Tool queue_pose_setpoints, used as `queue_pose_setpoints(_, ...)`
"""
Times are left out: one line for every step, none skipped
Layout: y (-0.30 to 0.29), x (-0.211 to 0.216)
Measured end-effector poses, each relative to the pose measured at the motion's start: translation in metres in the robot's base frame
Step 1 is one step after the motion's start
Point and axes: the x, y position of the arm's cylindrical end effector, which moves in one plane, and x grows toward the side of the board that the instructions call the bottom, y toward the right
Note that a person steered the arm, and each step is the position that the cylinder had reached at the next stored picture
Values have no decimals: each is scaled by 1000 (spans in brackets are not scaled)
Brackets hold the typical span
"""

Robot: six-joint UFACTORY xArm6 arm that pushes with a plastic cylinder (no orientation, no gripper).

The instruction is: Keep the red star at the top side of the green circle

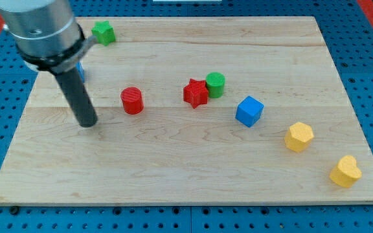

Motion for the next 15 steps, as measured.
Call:
queue_pose_setpoints(84,14)
queue_pose_setpoints(148,2)
queue_pose_setpoints(178,-19)
queue_pose_setpoints(164,-21)
queue_pose_setpoints(168,-34)
queue_pose_setpoints(179,-61)
queue_pose_setpoints(160,-103)
queue_pose_setpoints(127,-107)
queue_pose_setpoints(107,-118)
queue_pose_setpoints(137,-125)
queue_pose_setpoints(171,-129)
queue_pose_setpoints(153,-166)
queue_pose_setpoints(145,-190)
queue_pose_setpoints(145,-196)
queue_pose_setpoints(144,-210)
